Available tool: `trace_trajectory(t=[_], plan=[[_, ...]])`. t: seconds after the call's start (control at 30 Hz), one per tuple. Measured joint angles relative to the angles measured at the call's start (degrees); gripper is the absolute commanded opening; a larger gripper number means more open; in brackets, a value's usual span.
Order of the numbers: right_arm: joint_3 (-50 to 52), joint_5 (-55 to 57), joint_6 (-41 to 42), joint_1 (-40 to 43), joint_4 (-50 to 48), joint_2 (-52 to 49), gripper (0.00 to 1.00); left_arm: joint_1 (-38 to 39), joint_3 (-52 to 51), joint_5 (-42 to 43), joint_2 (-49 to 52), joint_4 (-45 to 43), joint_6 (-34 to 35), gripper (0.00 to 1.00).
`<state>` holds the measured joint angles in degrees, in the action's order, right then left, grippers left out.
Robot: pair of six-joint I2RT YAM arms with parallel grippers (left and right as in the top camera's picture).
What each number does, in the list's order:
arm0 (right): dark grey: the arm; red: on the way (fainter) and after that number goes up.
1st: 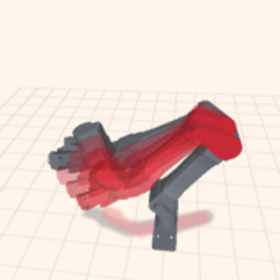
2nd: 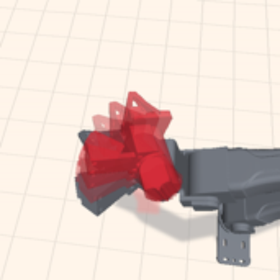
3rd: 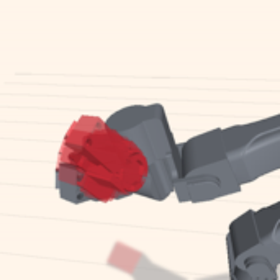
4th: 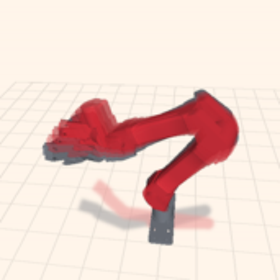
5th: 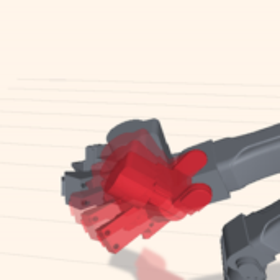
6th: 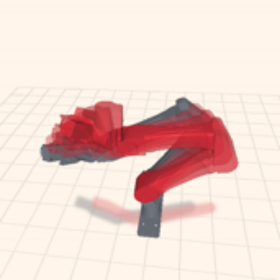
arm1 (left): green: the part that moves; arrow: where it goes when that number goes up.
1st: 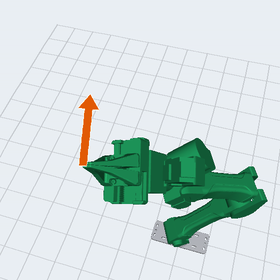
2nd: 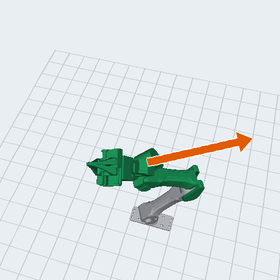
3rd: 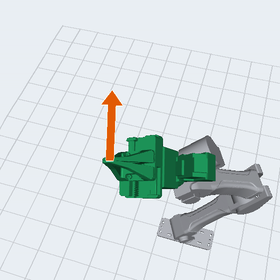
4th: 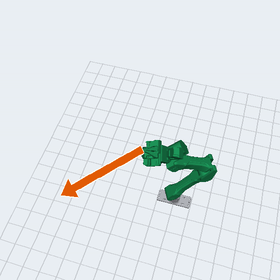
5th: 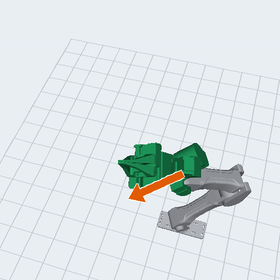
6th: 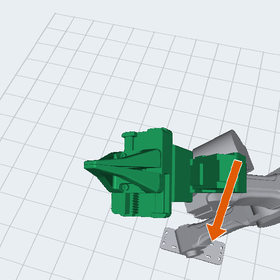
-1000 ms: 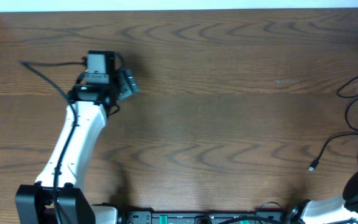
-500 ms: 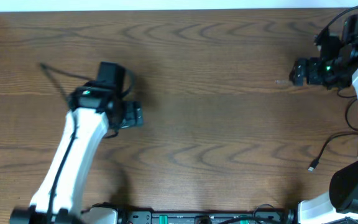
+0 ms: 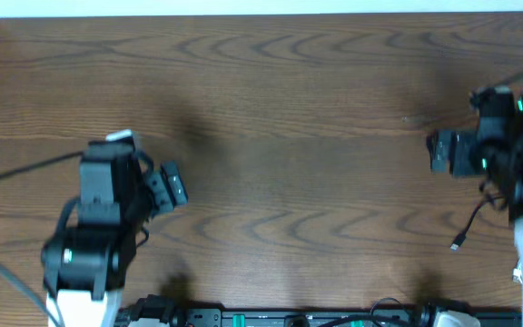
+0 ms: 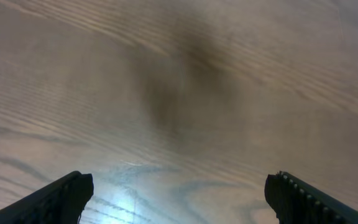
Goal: Untangle cables
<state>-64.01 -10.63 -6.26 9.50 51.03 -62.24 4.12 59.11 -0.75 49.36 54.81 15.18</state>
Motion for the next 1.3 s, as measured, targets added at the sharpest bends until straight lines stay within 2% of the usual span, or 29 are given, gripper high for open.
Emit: trace_trajectory(t=[0.13,0.33,0.67,0.93,1.0,1.1,1.17,1.3], plan=[[6.14,0.07,0.0,0.0,-1.6,10.69,0.99,0.0,-4.33,0.22,-6.54,-2.36,0.57,0.94],[9.38,0.04,0.0,0.0,1.97,17.99,0.99,0.0,-5.2,0.44,-9.35,-2.1,1.36,0.94],[9.44,0.04,0.0,0.0,11.19,19.47,0.99,0.0,-5.2,0.44,-9.25,-1.33,1.36,0.94],[9.49,0.22,-0.07,0.0,12.96,19.67,0.99,0.0,-5.2,0.44,-9.25,-1.29,1.36,0.94],[9.86,0.07,-0.15,0.0,8.5,20.44,0.99,0.0,-5.2,0.44,-9.25,-1.29,1.36,0.94],[11.96,-1.49,-0.94,-0.11,-4.17,23.39,0.99,0.02,-5.2,0.44,-9.22,-1.27,1.36,0.94],[14.69,-2.38,-1.44,-0.79,-13.66,27.08,0.99,0.0,-5.2,0.44,-9.22,-1.29,1.36,0.94],[21.49,-2.95,-1.84,-3.26,-25.09,36.5,0.99,0.0,-5.2,0.46,-9.14,-1.25,1.38,0.94]])
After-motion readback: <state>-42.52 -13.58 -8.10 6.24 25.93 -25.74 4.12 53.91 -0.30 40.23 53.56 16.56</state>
